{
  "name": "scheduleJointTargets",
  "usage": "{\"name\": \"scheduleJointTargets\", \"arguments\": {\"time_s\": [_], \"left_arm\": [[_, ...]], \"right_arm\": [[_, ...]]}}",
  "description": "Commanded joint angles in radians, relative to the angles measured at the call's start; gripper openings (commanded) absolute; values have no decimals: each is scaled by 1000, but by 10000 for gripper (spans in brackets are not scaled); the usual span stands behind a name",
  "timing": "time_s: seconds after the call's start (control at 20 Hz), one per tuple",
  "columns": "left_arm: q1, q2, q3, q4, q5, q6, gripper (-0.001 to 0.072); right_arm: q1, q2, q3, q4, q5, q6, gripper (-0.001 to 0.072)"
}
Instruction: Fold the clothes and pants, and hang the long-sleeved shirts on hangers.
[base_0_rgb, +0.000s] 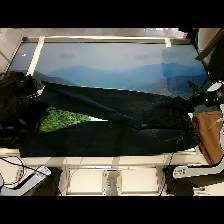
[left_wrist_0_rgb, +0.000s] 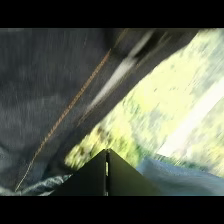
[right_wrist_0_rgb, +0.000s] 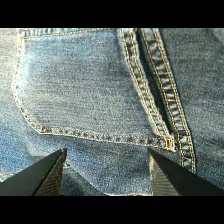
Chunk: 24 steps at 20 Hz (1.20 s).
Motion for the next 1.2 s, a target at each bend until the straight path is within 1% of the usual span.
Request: {"name": "scheduleJointTargets", "arguments": {"time_s": [0.0, 0.1, 0.15, 0.25, 0.35, 0.55, 0.6, 0.65, 0.7, 0.8, 0.85, 0.95, 1.05, 1.15], "left_arm": [[1, 5, 126, -59, 26, -8, 10], [6, 6, 207, -58, 85, -89, 10], [5, 6, 235, -61, 114, -115, 10], [-10, 3, 257, -73, 151, -116, 10], [-48, -14, 257, -76, 173, -116, 10], [-145, -86, 258, -87, 290, -116, 11], [-148, -100, 259, -88, 303, -118, 105], [-143, -104, 261, -87, 301, -118, 481], [-122, -97, 273, -86, 270, -128, 706], [-39, -62, 301, -59, 176, -129, 696], [18, -27, 301, -16, 127, -130, 696], [143, 38, 280, 53, 0, -146, 695], [279, 97, 195, 89, -67, -145, 695], [414, 137, 63, 47, -87, -143, 695]], "right_arm": [[1, 1, 1, 0, 5, 1, 558], [1, 1, 1, 0, 9, 1, 558], [1, 1, 1, 0, 6, 1, 558], [1, 1, 1, 0, -25, 2, 558], [1, 1, 1, 1, -74, 34, 558], [1, 1, 1, 1, -118, 48, 558], [1, 5, 1, 1, -134, 47, 558], [0, 24, 1, 1, -171, 45, 558], [0, 65, 1, -9, -225, 40, 558], [-1, 179, 1, -97, -319, 40, 558], [-12, 245, 1, -163, -320, 40, 559], [-83, 348, -4, -251, -241, 41, 559], [-210, 428, -63, -212, -181, 41, 559], [-325, 501, -183, -137, -154, 26, 559]]}}
